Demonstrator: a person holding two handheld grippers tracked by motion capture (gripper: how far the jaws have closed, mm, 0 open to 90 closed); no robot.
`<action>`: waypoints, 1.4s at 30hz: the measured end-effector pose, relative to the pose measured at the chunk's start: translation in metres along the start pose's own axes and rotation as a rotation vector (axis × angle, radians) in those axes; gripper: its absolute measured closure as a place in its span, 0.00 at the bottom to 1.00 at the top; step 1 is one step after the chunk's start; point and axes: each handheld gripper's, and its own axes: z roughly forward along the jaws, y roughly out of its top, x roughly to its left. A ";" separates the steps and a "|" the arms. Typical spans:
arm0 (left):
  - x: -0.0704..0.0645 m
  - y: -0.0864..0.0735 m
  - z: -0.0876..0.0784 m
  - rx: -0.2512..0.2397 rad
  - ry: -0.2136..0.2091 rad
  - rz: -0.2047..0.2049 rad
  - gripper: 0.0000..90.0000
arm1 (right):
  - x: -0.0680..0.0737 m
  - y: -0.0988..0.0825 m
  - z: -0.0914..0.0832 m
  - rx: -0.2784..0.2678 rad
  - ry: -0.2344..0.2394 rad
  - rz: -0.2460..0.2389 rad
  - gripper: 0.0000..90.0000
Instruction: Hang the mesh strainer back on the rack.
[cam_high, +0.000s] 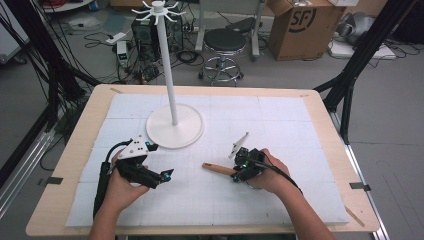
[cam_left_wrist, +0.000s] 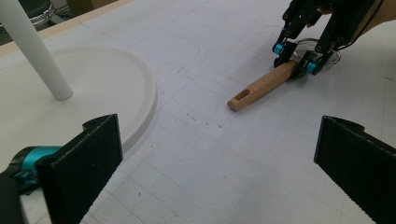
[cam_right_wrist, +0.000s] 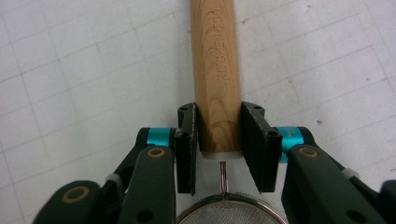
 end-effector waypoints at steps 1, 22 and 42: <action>0.000 0.000 0.000 0.000 0.000 0.000 0.02 | 0.000 0.000 0.000 0.003 0.010 0.005 0.68; 0.000 -0.001 0.001 0.010 0.003 0.001 0.02 | 0.002 0.010 0.003 0.062 -0.022 -0.026 0.76; 0.000 -0.001 0.000 0.007 0.007 0.000 0.02 | -0.007 0.006 -0.051 -0.387 0.017 0.001 0.77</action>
